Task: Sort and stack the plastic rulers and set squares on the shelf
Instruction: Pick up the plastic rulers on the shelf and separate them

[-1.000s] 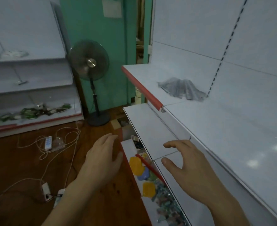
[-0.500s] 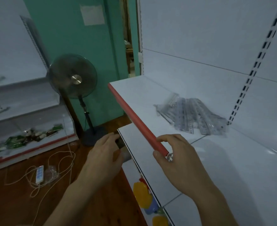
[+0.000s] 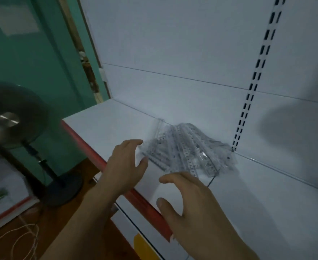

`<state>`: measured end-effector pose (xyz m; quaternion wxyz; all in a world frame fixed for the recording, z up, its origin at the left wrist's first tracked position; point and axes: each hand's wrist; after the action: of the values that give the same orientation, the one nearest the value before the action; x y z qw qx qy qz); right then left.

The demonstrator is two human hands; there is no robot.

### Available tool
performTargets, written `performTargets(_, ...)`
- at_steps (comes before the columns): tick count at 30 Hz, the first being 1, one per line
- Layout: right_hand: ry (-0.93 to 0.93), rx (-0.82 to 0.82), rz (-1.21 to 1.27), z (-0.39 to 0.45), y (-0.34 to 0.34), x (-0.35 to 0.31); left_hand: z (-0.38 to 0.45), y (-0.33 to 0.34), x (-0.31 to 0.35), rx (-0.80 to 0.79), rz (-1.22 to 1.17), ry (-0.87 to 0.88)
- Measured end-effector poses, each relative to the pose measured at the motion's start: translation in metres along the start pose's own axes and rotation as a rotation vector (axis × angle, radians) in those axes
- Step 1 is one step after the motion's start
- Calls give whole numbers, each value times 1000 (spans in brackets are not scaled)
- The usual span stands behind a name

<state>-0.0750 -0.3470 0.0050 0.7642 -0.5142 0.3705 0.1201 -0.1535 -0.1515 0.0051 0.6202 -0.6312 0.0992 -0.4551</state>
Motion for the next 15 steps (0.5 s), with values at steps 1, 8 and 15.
performTargets(1, 32, 23, -6, 6, 1, 6, 15, 2, -2, -21, -19, 34)
performTargets(8, 253, 233, -163, 62, 3, 15, 114, 28, -18, -223, -36, 59)
performTargets(15, 575, 199, -409, 115, 28, 15, 174, 27, -43, -456, -134, 159)
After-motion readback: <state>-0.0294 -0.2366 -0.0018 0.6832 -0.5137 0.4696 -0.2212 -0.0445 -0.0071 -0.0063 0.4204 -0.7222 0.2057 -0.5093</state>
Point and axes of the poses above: each hand's wrist, its own z-axis towards the middle knuckle, its own y-axis out of the palm, x = y × z, and after that the axes turned 2 degrees about -z, right-handed
